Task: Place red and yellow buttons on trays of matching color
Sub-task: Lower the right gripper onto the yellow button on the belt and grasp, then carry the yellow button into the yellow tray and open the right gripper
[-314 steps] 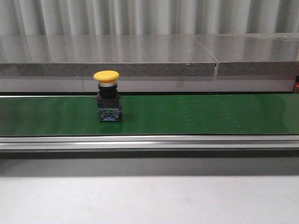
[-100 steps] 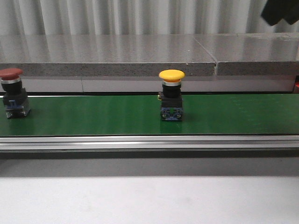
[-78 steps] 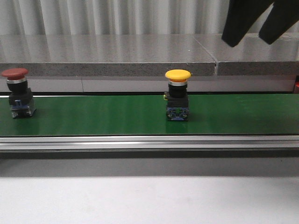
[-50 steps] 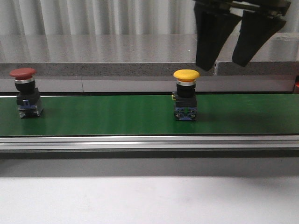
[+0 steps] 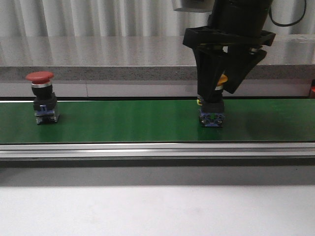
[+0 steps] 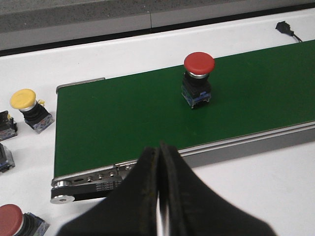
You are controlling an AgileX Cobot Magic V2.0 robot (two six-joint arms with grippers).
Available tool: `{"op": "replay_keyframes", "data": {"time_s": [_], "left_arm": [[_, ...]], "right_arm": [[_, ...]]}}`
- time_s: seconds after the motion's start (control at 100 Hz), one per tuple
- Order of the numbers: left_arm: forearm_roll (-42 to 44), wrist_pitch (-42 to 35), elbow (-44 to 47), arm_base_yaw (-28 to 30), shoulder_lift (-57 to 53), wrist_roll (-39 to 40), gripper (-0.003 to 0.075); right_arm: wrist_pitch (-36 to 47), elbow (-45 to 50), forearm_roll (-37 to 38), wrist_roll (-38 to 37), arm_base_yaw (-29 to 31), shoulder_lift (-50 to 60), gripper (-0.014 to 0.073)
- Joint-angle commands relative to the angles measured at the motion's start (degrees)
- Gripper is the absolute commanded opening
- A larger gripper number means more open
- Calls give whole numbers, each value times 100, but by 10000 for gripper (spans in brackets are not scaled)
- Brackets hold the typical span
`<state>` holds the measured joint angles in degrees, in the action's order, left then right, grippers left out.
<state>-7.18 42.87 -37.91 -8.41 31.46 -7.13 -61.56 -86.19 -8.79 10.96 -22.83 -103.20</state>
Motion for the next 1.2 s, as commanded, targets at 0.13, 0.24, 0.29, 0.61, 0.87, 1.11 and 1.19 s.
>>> {"op": "replay_keyframes", "data": {"time_s": [0.13,0.24,0.29,0.61,0.87,1.11,1.19], "left_arm": [[-39,-411,-149,-36,15,-10,-20],[-39,-411,-149,-36,15,-10,-20],[-39,-411,-149,-36,15,-10,-20],[-39,-411,-149,-36,15,-10,-20],[-39,-411,-149,-36,15,-10,-20],[-39,-411,-149,-36,15,-10,-20],[-39,-411,-149,-36,15,-10,-20]], "right_arm": [[199,-179,5,82,13,273,183],[233,-179,5,82,13,328,125],[273,-172,5,3,36,392,125],[69,-155,1045,-1790,450,972,125],[-228,-70,1270,-1932,817,1432,125],[-202,523,1264,-1932,1379,1935,125],[-190,774,1264,-1927,1643,2162,125]]}}
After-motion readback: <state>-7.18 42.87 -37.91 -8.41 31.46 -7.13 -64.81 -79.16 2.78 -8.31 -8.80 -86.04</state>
